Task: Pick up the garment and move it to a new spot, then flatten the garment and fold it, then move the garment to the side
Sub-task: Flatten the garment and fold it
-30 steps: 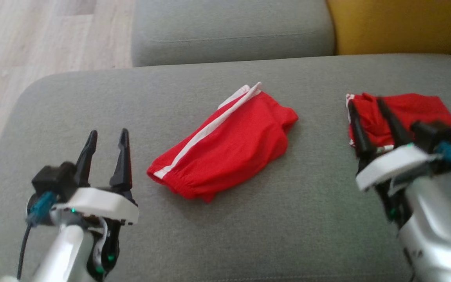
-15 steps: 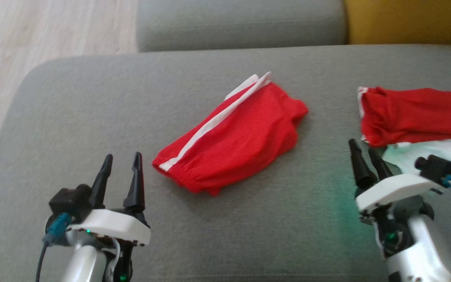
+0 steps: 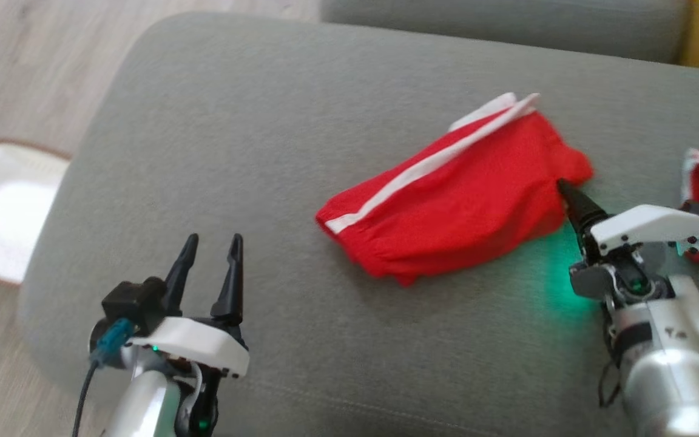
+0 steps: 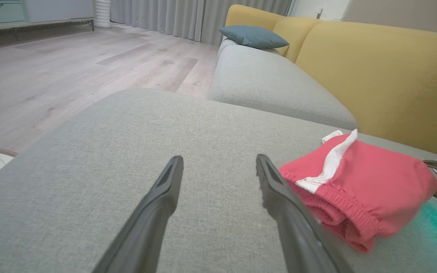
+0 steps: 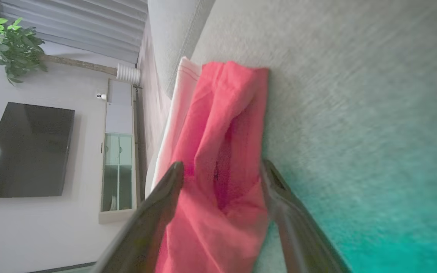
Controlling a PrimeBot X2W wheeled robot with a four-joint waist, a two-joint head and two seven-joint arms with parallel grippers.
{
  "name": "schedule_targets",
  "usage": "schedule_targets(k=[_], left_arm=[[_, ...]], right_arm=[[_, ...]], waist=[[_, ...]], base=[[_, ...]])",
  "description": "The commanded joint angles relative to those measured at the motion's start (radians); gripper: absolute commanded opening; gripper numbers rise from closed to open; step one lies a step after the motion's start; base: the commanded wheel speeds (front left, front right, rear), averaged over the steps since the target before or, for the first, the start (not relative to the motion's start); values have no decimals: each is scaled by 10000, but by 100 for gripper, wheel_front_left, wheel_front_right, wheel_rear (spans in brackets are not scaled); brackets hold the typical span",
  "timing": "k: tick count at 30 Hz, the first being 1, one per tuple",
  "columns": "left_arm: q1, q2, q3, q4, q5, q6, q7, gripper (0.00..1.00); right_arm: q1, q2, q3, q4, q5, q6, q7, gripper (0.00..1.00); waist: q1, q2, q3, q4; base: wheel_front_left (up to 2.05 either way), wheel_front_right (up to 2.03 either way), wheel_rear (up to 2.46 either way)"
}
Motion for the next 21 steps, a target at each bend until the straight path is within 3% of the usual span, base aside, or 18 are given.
schedule_targets(k=[1, 8, 12, 19, 21], left_arm=[[-520, -30, 323, -263, 84, -99, -122, 100], [-697, -208, 274, -240, 197, -277, -122, 100], [-795, -260, 316, -223, 168, -329, -122, 100], [-941, -293, 461, -234, 124, -363, -122, 100], [-962, -297, 516, -251, 129, -363, -122, 100]], right_arm=[[-752, 28, -85, 295, -94, -7, 42, 100], [-2538, -702, -1062, 3393, -1056, -7, -544, 100], [-2949, -1037, -1423, 3786, -1569, -7, -685, 100], [-2917, -1013, -2162, 3805, -2681, -7, -12, 100], [-3104, -919, -2363, 3805, -2982, -7, 111, 0]], waist=[[0, 0, 293, 516], [0, 0, 611, 1171], [0, 0, 784, 1407], [0, 0, 1011, 1597], [0, 0, 1075, 1575]], base=[[0, 0, 0], [0, 0, 0], [0, 0, 0], [0, 0, 0], [0, 0, 0]])
